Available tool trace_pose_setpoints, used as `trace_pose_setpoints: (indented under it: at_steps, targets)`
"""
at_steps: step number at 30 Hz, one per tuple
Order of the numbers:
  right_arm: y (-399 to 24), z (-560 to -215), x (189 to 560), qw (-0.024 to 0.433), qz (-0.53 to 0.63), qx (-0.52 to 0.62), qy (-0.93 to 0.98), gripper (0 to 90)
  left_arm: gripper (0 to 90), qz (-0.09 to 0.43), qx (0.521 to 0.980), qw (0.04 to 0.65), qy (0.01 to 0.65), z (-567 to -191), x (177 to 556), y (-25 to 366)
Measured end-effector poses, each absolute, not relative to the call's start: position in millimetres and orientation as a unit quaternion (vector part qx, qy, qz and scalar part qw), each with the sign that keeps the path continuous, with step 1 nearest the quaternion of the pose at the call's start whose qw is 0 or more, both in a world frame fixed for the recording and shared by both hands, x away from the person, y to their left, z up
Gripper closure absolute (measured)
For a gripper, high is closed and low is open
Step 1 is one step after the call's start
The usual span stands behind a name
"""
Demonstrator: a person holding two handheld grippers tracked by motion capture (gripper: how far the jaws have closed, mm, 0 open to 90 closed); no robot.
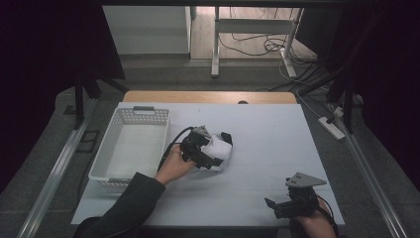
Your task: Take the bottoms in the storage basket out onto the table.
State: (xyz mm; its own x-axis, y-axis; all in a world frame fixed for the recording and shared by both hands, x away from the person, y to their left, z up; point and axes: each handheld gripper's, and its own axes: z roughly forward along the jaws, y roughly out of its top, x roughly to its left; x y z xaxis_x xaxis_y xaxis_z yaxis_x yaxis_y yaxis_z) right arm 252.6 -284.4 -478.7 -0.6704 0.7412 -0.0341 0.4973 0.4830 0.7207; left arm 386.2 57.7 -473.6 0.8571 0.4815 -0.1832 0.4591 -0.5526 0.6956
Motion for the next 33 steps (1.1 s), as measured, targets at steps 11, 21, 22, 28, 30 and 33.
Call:
trace_pose_setpoints:
  at_steps: [11,21,22,28,30,33]
  targets:
    - [-284.5,-478.7,252.7,0.173,0.352,0.367,0.843,0.0,1.5,0.009,0.879,0.397,0.263,-468.8,384.5,64.3]
    - [-284.6,-478.7,252.7,0.173,0.353,0.368,0.843,0.0,1.5,0.01,0.876,0.405,0.261,-463.0,382.0,70.3]
    - [-284.6,-478.7,252.8,0.173,0.353,0.368,0.843,0.0,1.5,0.009,0.875,0.407,0.262,-462.5,381.8,71.0]
    - [-284.8,-478.7,252.8,0.174,0.354,0.368,0.842,0.0,1.5,0.012,0.873,0.41,0.264,-460.1,381.1,75.7]
    - [-285.0,-478.6,252.9,0.174,0.353,0.368,0.842,0.0,1.5,0.013,0.872,0.41,0.265,-459.8,380.8,77.4]
    - [-285.0,-478.6,252.9,0.174,0.353,0.368,0.842,0.0,1.4,0.012,0.872,0.412,0.266,-459.7,380.8,79.9]
